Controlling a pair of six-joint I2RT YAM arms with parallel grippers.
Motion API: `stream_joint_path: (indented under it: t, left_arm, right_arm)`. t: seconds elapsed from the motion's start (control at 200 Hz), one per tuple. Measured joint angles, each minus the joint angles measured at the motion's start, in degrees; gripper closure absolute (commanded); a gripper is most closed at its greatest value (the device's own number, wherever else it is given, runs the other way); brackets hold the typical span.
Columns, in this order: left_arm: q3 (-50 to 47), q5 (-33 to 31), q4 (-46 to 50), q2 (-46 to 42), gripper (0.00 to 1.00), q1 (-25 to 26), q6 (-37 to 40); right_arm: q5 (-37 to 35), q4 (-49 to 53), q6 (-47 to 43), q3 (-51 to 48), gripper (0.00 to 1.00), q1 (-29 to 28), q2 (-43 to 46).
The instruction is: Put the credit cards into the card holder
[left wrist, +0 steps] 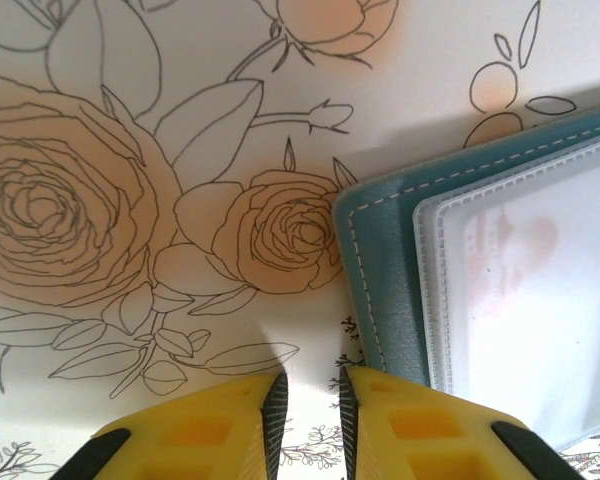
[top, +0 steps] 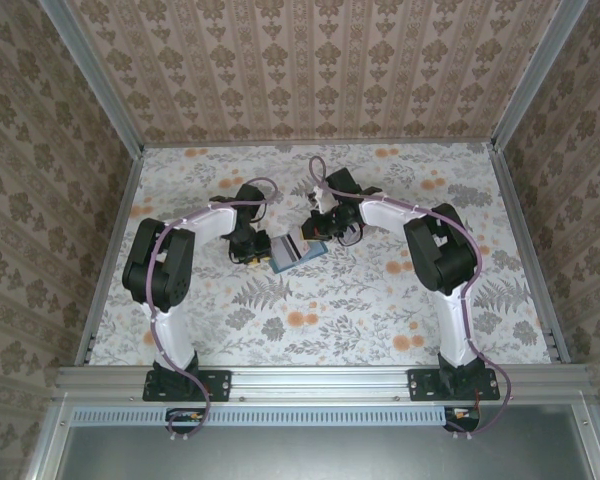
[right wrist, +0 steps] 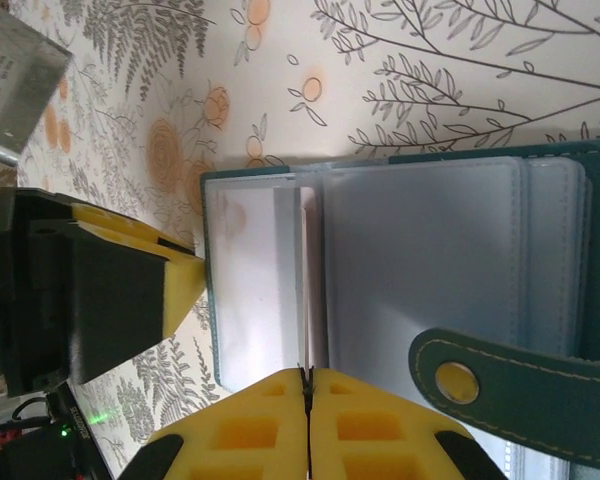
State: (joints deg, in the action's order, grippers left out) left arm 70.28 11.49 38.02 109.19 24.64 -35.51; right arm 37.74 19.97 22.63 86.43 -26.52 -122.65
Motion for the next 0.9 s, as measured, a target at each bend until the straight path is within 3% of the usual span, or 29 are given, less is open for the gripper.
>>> stream_joint_path:
  t: [0.9]
  left_arm:
    - [0.6,0.0,0.7,0.4,0.75,0.0,0.3]
  right_arm:
    - [0.5,-0.4,-0.2,2.9,0.93,-0.2,-4.2]
